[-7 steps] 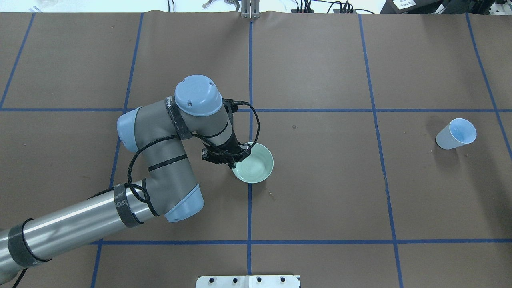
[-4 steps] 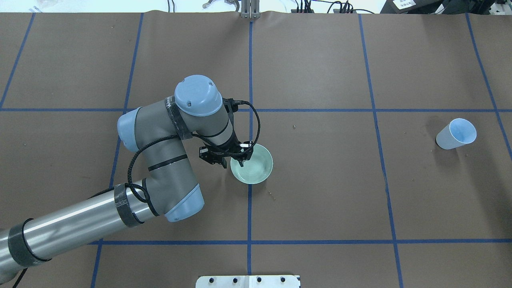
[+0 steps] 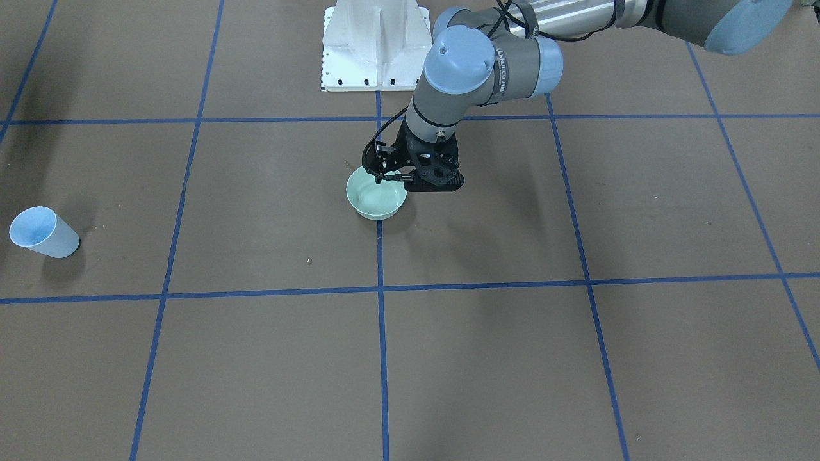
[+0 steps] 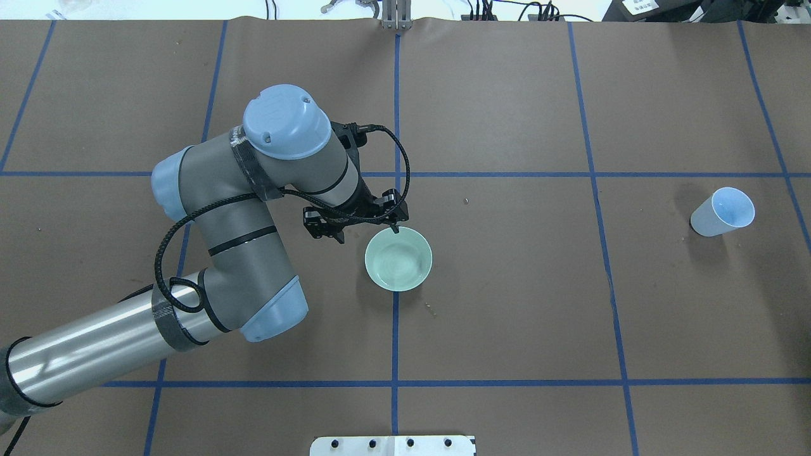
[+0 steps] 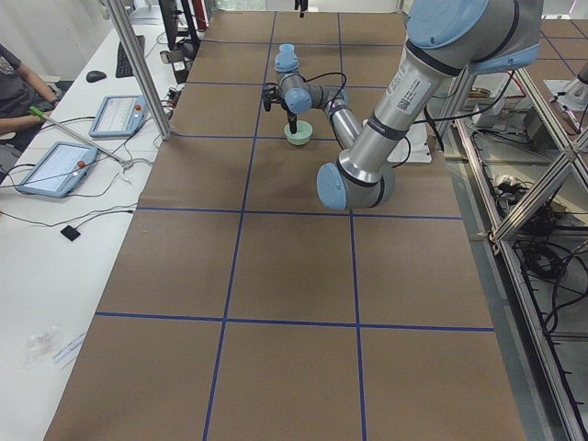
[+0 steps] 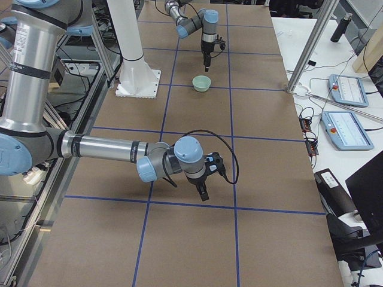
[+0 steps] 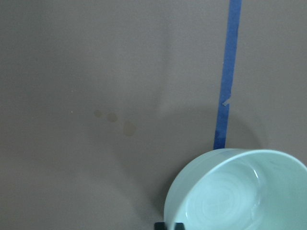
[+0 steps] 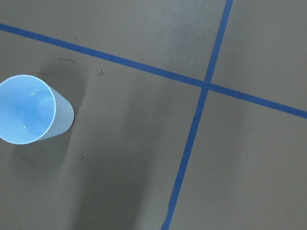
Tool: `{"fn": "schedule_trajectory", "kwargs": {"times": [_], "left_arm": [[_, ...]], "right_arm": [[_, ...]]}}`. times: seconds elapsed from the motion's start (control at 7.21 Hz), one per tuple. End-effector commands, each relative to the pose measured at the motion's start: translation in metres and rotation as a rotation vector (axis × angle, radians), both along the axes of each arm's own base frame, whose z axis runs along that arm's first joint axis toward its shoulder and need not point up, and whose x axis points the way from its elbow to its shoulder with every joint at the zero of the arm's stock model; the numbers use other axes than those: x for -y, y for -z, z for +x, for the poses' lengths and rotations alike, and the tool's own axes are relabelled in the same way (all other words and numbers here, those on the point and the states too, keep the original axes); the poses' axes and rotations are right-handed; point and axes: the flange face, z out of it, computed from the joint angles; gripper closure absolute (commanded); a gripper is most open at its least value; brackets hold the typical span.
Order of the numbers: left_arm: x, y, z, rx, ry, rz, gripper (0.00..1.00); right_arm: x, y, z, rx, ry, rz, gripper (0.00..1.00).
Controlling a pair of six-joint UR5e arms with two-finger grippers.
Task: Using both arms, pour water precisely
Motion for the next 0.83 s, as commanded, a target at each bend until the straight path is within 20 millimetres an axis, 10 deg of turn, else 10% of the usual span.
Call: {"fn": "schedule_trajectory", "kwargs": {"times": [0.0,0.28,0.69], "left_arm": [[0.003,0.003,-0.009,-0.008,0.013,0.004,0.0],[0.007,0.004,-0.015,-0.011,0.022,0.004,0.0],[0.005,-0.003,-0.016,-0.005,0.022,-0.001,0.0]], "right_arm": [[-0.041,0.0,-0.011,0.091,0.065,0.195,0.01],[-0.064,-0.011,-0.033,0.219,0.077,0.254,0.01],[-0.034,0.009,-0.092,0.197,0.094,0.331,0.01]]}}
